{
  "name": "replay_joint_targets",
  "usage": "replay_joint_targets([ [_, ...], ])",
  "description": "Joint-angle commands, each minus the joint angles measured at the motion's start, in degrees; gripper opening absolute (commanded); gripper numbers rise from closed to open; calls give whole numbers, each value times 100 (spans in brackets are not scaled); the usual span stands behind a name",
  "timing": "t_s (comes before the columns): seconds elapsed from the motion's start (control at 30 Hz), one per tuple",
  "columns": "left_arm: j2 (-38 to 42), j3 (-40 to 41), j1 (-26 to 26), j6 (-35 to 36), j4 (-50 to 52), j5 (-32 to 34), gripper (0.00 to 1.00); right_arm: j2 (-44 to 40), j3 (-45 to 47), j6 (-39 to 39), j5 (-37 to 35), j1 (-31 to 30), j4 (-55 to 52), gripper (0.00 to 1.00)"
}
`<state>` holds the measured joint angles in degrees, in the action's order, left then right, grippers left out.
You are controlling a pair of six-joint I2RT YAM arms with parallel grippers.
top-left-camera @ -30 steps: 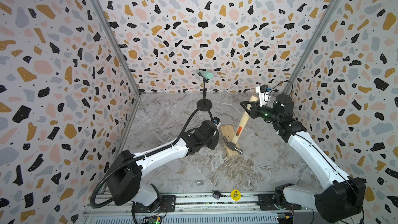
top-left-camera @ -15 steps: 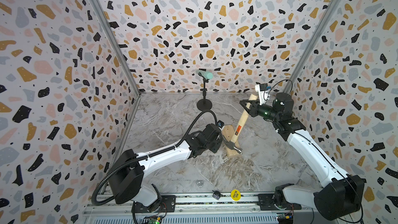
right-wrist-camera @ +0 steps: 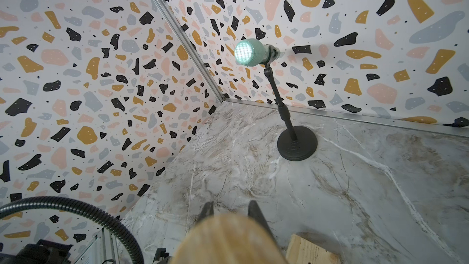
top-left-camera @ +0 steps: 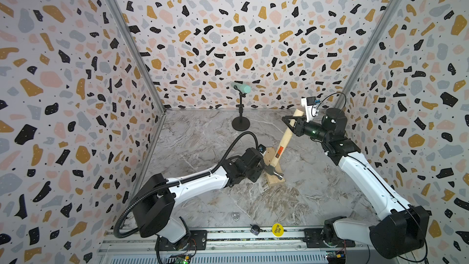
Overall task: Use a claw hammer to pull out a nail
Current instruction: Pick up the nail with the hammer.
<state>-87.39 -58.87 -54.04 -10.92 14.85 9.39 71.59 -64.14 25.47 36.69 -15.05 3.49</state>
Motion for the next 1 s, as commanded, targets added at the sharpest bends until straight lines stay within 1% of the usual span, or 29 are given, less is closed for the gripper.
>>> replay_joint_targets([
  [0.0, -23, 61, -38, 81, -202, 44, 27, -132, -462, 387, 224, 19, 539, 0],
  [0.27, -57, 51, -43, 89, -203, 33, 22, -128, -470, 432, 256, 19, 597, 0],
  [0.47, -83, 40, -43, 90, -211, 45, 21, -133, -485, 451, 262, 19, 616, 0],
  [0.97, -148, -27, -49, 103, -187, 65, 14, -176, -494, 441, 253, 19, 592, 0],
])
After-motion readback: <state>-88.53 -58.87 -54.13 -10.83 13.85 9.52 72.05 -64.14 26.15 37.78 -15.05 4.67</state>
